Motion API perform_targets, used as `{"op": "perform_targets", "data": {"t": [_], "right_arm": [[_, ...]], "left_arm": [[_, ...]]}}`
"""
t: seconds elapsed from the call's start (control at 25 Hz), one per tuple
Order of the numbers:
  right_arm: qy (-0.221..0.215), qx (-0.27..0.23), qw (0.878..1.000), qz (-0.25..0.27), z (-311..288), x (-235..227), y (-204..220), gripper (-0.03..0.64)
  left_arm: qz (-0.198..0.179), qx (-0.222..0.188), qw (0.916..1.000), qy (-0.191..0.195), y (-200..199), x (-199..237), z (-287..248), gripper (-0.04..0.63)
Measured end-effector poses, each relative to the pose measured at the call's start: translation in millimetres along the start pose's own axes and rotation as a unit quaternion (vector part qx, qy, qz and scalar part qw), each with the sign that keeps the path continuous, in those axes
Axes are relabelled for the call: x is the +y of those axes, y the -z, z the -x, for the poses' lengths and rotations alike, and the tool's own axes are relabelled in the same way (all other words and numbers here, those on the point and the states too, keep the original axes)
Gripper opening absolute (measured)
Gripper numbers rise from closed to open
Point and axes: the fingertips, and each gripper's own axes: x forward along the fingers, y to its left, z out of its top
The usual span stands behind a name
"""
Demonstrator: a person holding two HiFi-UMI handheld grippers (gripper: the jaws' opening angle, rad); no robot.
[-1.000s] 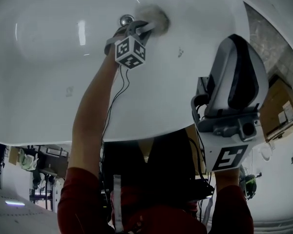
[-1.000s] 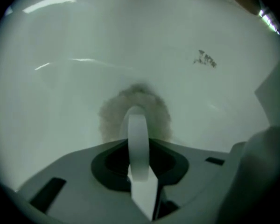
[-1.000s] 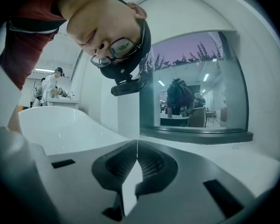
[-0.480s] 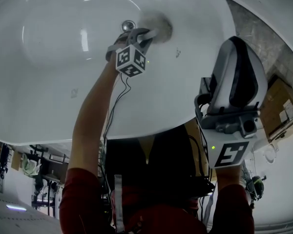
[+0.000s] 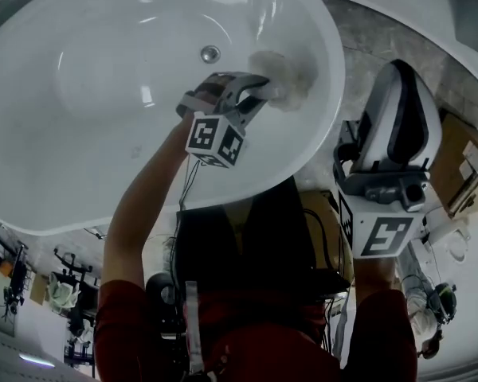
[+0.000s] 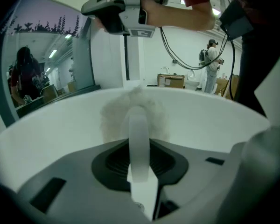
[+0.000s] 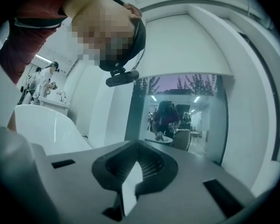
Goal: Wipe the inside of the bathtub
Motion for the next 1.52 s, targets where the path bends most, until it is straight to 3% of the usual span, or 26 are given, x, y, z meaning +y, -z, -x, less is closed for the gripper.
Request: {"op": "perform_targets", "data": {"t": [0.24, 0.48, 0.68, 0.96, 1.08, 1.28, 1.52], "right_arm": [[0.030, -0.007, 1.000, 0.003, 23.0, -16.4, -16.2, 0.012], [0.038, 0.000, 0.999, -0.021, 24.3, -19.6, 11.6, 0.012], [0.029, -0.005, 0.999, -0.028, 19.6, -17.3, 5.0, 0.012], [0.009, -0.007, 0.998, -0.057, 18.7, -13.6, 12.0, 0.012], [-0.012, -0.002, 0.998, -0.060, 10.3, -2.1, 32.8, 0.012], [-0.045, 0.017, 0.997, -0.061, -17.7, 32.7, 86.6, 0.012], [-0.086, 0.028, 0.993, -0.074, -34.7, 52.7, 114.6, 0.012]], "left_arm": [[-0.051, -0.022, 0.9974, 0.046, -54.4, -21.6, 9.3, 0.094], [-0.052, -0.016, 0.9934, 0.101, -46.7, -36.3, -25.0, 0.094], [-0.062, -0.014, 0.9931, 0.099, -46.2, -39.0, -21.4, 0.094], [-0.036, 0.002, 0.9951, 0.092, -25.4, -48.5, -29.9, 0.094], [-0.027, 0.016, 0.9955, 0.089, 1.9, -51.4, -41.7, 0.094], [-0.006, 0.051, 0.9949, 0.087, 81.8, -53.1, -67.4, 0.094], [-0.006, 0.120, 0.9890, 0.086, 156.7, -61.8, -96.1, 0.094]]}}
